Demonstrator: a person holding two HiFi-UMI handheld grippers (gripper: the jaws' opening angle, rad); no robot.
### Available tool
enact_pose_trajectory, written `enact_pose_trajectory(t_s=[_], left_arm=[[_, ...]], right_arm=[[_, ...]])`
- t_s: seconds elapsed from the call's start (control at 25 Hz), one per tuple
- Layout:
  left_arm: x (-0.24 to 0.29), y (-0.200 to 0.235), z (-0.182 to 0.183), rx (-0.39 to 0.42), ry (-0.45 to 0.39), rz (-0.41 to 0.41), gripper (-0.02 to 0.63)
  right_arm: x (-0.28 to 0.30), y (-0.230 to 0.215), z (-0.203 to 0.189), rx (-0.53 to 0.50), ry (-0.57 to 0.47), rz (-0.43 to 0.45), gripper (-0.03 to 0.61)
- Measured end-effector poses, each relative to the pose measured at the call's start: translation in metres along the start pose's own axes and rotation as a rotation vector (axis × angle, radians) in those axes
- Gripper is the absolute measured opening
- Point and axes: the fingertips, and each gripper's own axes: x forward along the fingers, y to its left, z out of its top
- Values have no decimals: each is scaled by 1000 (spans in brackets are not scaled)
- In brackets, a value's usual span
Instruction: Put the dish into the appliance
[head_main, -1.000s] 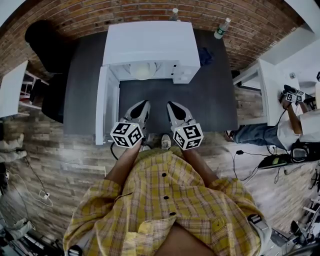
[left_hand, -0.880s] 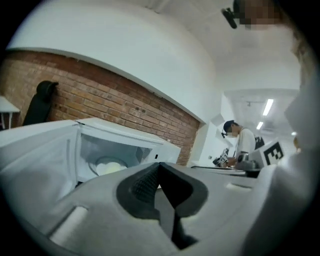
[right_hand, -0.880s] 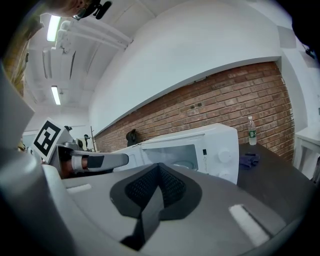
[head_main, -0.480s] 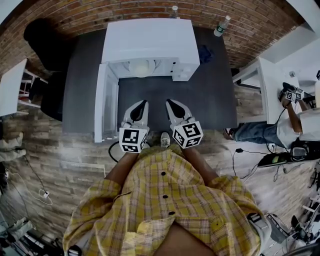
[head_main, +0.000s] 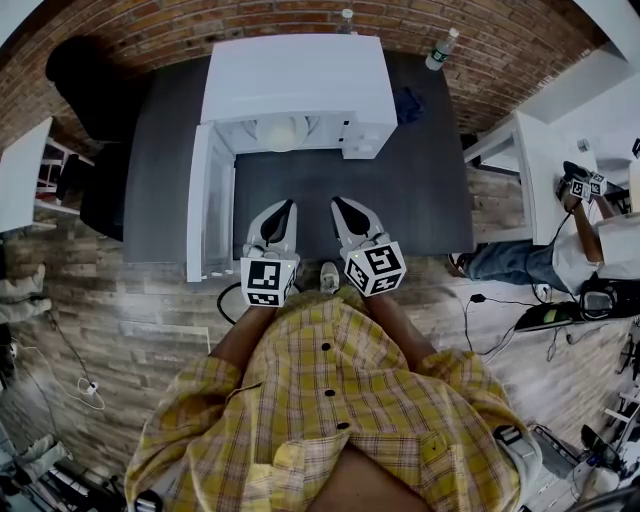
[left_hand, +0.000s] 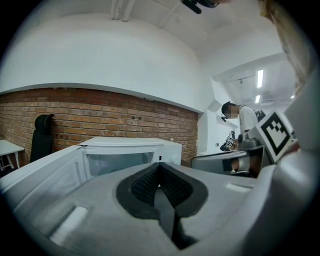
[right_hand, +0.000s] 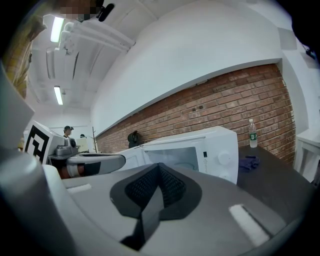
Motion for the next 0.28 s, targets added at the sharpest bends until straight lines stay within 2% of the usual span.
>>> enact_pose_trajectory(t_s=[0.28], left_arm=[[0,-1,1,3,-7,8,-2]], right_arm=[[-3,-1,0,-1,-5,0,3]])
